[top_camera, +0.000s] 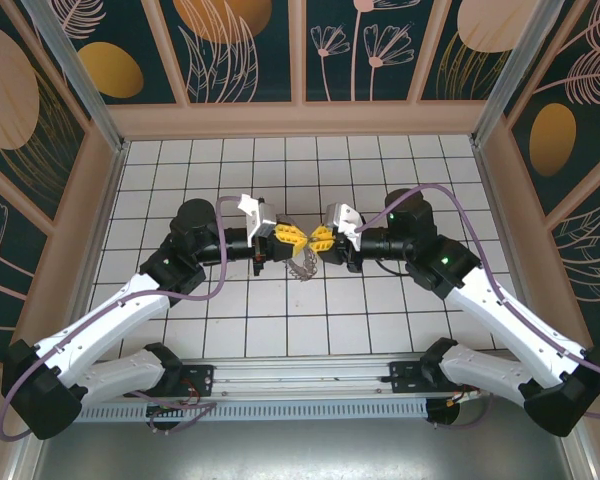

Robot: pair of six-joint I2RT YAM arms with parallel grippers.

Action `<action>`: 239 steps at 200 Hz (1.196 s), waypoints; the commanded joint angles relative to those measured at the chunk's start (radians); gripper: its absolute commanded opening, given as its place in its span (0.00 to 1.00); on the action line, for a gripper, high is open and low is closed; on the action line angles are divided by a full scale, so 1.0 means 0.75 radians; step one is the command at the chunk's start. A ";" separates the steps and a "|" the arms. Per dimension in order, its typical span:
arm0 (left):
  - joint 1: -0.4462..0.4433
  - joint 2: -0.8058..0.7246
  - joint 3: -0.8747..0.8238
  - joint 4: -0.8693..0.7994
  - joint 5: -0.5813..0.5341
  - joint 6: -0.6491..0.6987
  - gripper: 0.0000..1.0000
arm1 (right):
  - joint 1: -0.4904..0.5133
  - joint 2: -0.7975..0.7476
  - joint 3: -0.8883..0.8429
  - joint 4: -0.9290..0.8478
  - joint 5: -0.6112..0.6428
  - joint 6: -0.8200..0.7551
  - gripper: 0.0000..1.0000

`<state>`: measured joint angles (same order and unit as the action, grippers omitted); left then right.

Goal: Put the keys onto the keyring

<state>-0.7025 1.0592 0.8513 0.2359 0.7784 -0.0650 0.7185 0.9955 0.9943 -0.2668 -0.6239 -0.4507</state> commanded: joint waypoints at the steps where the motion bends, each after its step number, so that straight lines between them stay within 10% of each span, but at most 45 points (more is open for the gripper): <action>1: -0.010 -0.044 0.070 0.148 0.033 0.001 0.00 | -0.011 -0.023 -0.031 0.002 0.038 0.016 0.12; 239: -0.010 -0.056 0.041 0.237 -0.052 -0.046 0.00 | 0.197 -0.029 -0.189 0.203 0.434 -0.099 0.00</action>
<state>-0.7033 1.0420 0.8604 0.2996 0.7448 -0.0849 0.8238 0.9657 0.8848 -0.1322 -0.3813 -0.4850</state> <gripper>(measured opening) 0.043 0.058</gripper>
